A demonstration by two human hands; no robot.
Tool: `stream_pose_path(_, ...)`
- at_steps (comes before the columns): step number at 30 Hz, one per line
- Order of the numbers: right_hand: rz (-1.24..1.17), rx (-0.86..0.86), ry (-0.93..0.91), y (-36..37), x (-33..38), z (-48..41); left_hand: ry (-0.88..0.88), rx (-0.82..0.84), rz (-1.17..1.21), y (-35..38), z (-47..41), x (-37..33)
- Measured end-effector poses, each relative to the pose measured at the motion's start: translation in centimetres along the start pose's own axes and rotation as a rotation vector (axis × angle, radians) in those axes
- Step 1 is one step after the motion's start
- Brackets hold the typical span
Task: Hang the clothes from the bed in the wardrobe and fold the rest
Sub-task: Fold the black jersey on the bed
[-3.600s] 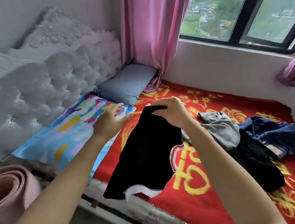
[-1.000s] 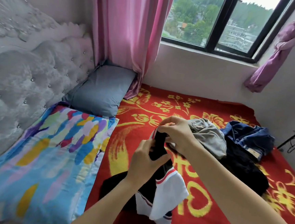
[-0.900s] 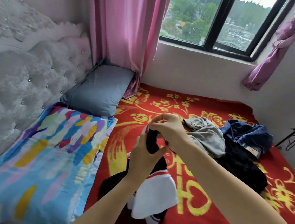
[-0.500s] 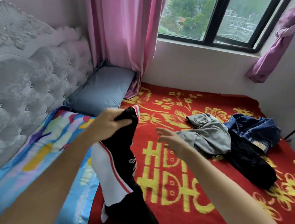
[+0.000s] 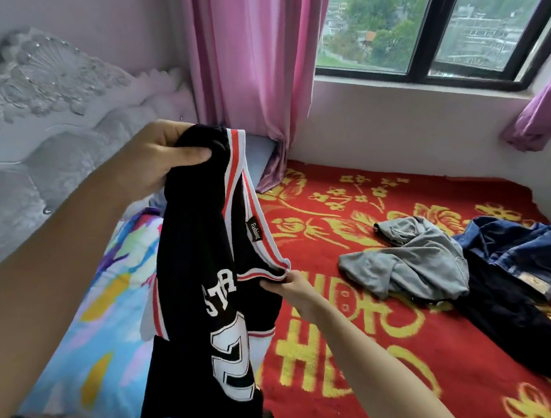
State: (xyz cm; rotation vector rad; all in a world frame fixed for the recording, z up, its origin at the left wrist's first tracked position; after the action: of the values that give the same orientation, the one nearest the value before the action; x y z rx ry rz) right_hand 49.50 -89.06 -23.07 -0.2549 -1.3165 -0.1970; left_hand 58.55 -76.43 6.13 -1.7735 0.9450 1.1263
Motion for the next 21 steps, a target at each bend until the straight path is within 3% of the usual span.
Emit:
stream_pose_path(6, -0.192, -0.237, -0.033, -10.2, 2.1, 2.7, -0.241, -0.193, -0.627, -8.4, 2.0, 4.7)
stream_pose_path(10, 0.073, -0.308, -0.055, -15.9, 6.3, 5.9, -0.367, -0.095, -0.762, -8.8, 3.3, 8.6)
stream_pose_path(14, 0.270, -0.327, -0.058, -20.1, 9.2, 9.5, -0.286, -0.098, -0.713, -7.9, 3.2, 9.0)
stream_pose_path(17, 0.290, -0.389, -0.075, -22.1, 9.9, 11.5, -0.184, -0.253, -0.490, -8.0, 3.4, 8.7)
stream_pose_path(21, 0.310, -0.542, -0.183, -23.0, 10.4, 14.0, -0.137, -0.238, -0.296, -6.4, 2.7, 9.7)
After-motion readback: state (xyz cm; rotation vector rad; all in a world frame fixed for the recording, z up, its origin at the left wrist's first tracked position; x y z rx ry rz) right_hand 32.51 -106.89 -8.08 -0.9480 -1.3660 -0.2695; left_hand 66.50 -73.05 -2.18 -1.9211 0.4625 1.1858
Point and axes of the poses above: each hand's wrist, its own z-axis away from the middle knuckle, its own y-axis out of the palm, x = y × z, the point moved 10 cm from there along -z, towards the middle knuckle, and after that the axes turned 7 degrees about x, right-handed, at the moved point
